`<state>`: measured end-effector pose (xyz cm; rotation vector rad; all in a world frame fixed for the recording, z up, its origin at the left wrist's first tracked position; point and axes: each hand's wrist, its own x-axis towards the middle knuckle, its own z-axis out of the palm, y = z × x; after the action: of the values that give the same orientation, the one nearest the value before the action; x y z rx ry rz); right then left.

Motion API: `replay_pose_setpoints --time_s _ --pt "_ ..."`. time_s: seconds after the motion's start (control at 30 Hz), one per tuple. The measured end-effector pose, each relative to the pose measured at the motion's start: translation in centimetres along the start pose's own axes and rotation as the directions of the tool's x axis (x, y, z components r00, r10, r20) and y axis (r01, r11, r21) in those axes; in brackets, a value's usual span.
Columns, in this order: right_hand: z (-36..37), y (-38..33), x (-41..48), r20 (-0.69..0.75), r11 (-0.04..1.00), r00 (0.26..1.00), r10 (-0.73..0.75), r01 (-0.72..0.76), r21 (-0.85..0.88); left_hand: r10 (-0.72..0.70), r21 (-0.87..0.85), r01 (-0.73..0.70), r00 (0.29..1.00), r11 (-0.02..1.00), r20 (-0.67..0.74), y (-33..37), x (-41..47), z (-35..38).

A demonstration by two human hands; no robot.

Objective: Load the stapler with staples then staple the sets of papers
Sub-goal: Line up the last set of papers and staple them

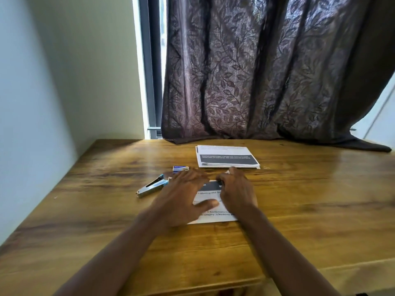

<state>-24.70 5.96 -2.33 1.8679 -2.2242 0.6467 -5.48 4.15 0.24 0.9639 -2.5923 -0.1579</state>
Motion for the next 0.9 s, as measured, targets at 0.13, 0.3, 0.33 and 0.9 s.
replay_pose_setpoints --time_s 0.13,0.3,0.33,0.9 --pt "-0.1 -0.2 -0.2 0.013 1.0 1.0 0.015 -0.015 0.009 0.027 -0.113 -0.004 0.978 0.994 0.209 1.3 1.1 1.5" --pt "-0.2 -0.2 -0.1 -0.012 0.999 1.0 0.01 -0.009 0.035 0.069 -0.11 -0.036 0.946 0.993 0.315 -0.1 3.1 3.1" --pt "-0.2 -0.1 -0.1 -0.014 1.0 1.0 0.004 -0.004 0.031 0.072 -0.111 -0.038 0.945 0.993 0.318 -0.1 3.2 3.2" --pt "0.2 1.0 0.1 -0.016 0.998 1.0 0.018 -0.017 0.063 -0.11 0.134 0.056 0.892 0.989 0.438 -2.1 -0.8 1.5"
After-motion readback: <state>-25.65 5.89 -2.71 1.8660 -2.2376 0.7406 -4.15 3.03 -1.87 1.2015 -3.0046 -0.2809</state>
